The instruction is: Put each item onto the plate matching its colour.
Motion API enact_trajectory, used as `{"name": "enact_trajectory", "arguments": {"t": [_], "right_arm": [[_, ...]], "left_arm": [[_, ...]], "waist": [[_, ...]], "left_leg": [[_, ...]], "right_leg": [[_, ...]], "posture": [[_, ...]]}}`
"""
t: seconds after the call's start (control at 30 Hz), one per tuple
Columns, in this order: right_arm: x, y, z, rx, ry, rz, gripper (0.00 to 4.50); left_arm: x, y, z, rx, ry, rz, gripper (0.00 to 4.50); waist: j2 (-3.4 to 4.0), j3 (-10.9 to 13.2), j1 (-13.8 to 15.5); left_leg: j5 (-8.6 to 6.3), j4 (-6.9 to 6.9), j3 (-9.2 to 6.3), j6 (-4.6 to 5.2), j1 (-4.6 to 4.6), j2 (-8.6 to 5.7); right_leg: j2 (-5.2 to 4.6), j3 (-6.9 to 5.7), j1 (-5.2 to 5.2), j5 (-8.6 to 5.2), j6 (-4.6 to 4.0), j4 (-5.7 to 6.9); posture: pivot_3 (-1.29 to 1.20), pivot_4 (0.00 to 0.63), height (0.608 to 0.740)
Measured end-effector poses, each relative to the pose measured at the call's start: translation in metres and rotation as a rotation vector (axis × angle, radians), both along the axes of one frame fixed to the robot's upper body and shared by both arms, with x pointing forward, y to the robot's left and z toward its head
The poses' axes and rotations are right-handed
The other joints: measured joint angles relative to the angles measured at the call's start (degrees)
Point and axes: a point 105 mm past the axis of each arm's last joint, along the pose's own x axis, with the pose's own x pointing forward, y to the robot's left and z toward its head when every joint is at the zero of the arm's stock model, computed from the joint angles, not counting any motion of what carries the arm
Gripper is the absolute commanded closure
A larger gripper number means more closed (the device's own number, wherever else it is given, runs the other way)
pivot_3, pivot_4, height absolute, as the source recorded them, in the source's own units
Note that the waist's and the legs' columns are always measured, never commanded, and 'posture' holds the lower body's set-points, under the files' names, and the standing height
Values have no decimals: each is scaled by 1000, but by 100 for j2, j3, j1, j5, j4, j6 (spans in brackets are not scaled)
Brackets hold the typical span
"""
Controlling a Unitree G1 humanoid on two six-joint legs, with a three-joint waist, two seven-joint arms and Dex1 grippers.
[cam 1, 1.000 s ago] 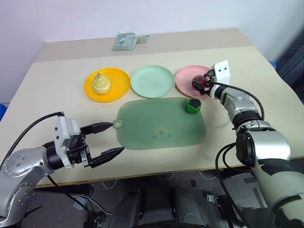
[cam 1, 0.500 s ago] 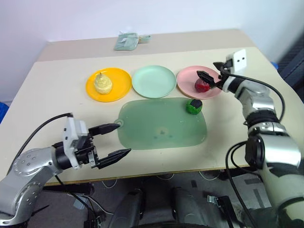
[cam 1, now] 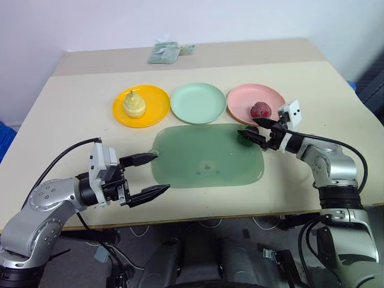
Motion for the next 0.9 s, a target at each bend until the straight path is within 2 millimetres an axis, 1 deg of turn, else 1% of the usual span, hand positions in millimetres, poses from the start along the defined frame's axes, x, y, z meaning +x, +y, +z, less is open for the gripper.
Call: {"name": "enact_trajectory", "arguments": {"t": [0.27, 0.3, 0.37, 0.43, 0.53, 0.6, 0.67, 0.7, 0.8, 0.9], "right_arm": [[1, 0, -23, -27, 56, -8, 19], [1, 0, -25, -35, 57, -6, 260], [2, 1, -25, -50, 40, -3, 906], [2, 3, -23, -52, 18, 5, 1826], [2, 12, -14, -40, -20, 23, 1826], [5, 22, -3, -28, -58, 34, 1826], [10, 32, 14, -18, -115, 43, 1826], [12, 39, 24, -13, -146, 55, 1826], [17, 57, 42, 7, -200, 89, 1826], [32, 84, 56, 51, -242, 97, 1826]], "left_arm": [[-5, 1, -5, 4, 18, 19, 0], [-5, 1, -5, 4, 18, 22, 0], [-5, 2, -5, 5, 19, 30, 0], [-6, 2, -6, 6, 22, 37, 0], [-6, 2, -7, 4, 23, 49, 0], [-7, 1, -5, 2, 15, 45, 0], [-8, 0, -5, 2, 13, 47, 0], [-7, 0, -5, 0, 13, 50, 0], [-7, 1, -5, -1, 11, 57, 0], [-6, 1, -3, -2, 4, 68, 0]], "waist": [[0, 0, -15], [0, 0, -15], [0, 0, -14], [0, 0, -15], [0, 0, -14], [0, 0, -19], [0, 0, -24], [0, 0, -24], [0, 0, -22], [0, 0, -47]], "left_leg": [[0, -1, 1, 0, 0, 2], [0, -1, 1, 0, 0, 2], [0, -1, 1, -1, 0, 2], [1, 0, 2, -1, 0, 2], [1, 0, 1, -1, 0, 3], [1, -1, 2, -1, 0, 3], [2, -1, 2, -3, 0, 4], [2, -2, 1, -3, 0, 5], [2, -2, 2, -3, 0, 5], [11, -2, 3, -18, 1, 5]], "right_leg": [[1, 0, -1, 0, 0, 0], [2, 0, -1, 0, 0, 0], [1, 0, -1, 0, 0, 0], [1, 0, -1, 0, 0, 0], [2, 0, -1, 0, 0, 0], [2, 0, -1, 0, -1, 0], [3, 0, -3, 1, -1, 0], [4, 0, -3, 1, -1, 0], [4, 0, -3, 1, -1, 0], [6, 0, -3, 4, -5, 1]], "posture": [[0, 150, 740], [0, 150, 740], [0, 150, 740], [0, 150, 740], [0, 150, 740], [0, 150, 740], [0, 150, 740], [0, 150, 740], [0, 150, 740], [0, 150, 740]]}}
